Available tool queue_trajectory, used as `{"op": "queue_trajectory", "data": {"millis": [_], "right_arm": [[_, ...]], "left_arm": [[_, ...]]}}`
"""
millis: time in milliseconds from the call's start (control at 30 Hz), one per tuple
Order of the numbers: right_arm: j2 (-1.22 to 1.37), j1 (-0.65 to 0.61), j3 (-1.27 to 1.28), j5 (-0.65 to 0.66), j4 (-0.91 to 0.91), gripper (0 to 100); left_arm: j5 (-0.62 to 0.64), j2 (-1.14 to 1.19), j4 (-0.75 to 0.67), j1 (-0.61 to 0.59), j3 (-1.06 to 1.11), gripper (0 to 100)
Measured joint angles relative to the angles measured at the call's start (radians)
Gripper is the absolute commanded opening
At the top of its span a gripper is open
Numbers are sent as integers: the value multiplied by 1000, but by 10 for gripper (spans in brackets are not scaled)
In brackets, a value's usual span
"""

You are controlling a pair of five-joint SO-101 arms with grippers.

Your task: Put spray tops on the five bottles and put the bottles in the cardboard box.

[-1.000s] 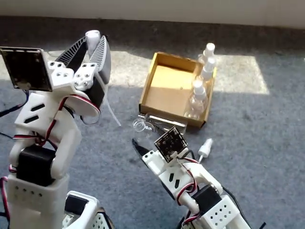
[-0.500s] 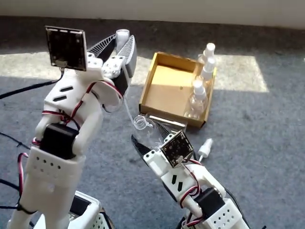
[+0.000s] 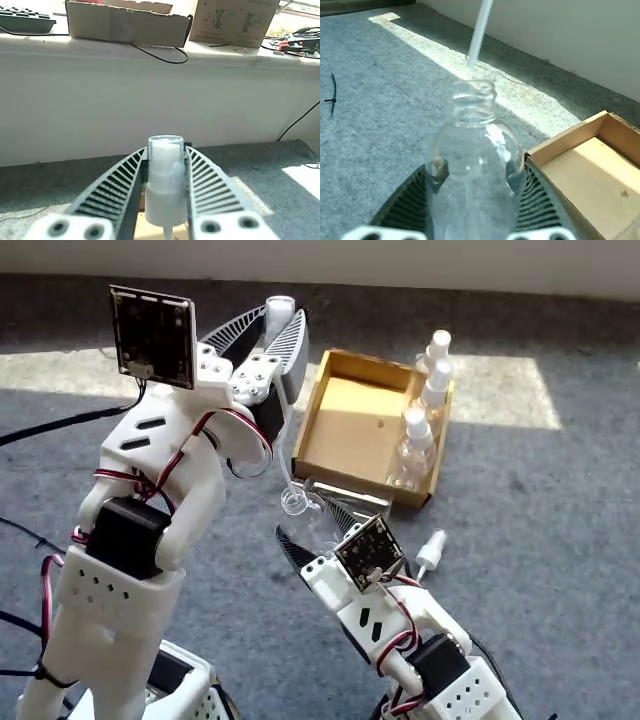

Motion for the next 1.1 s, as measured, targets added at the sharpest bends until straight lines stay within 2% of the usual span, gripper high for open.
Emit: {"op": "queue_trajectory", "data": {"millis": [300, 500, 733, 1100], "right_arm": [[0, 0, 0, 0, 0, 5], [0, -5, 2, 0, 0, 5], [0, -5, 2, 0, 0, 5], [0, -5, 2, 0, 0, 5]], "left_arm": [[-86, 0, 0, -2, 28, 6], [-89, 0, 0, 8, 68, 6], [-91, 0, -2, 74, 84, 6], [-91, -2, -3, 78, 69, 6]]}}
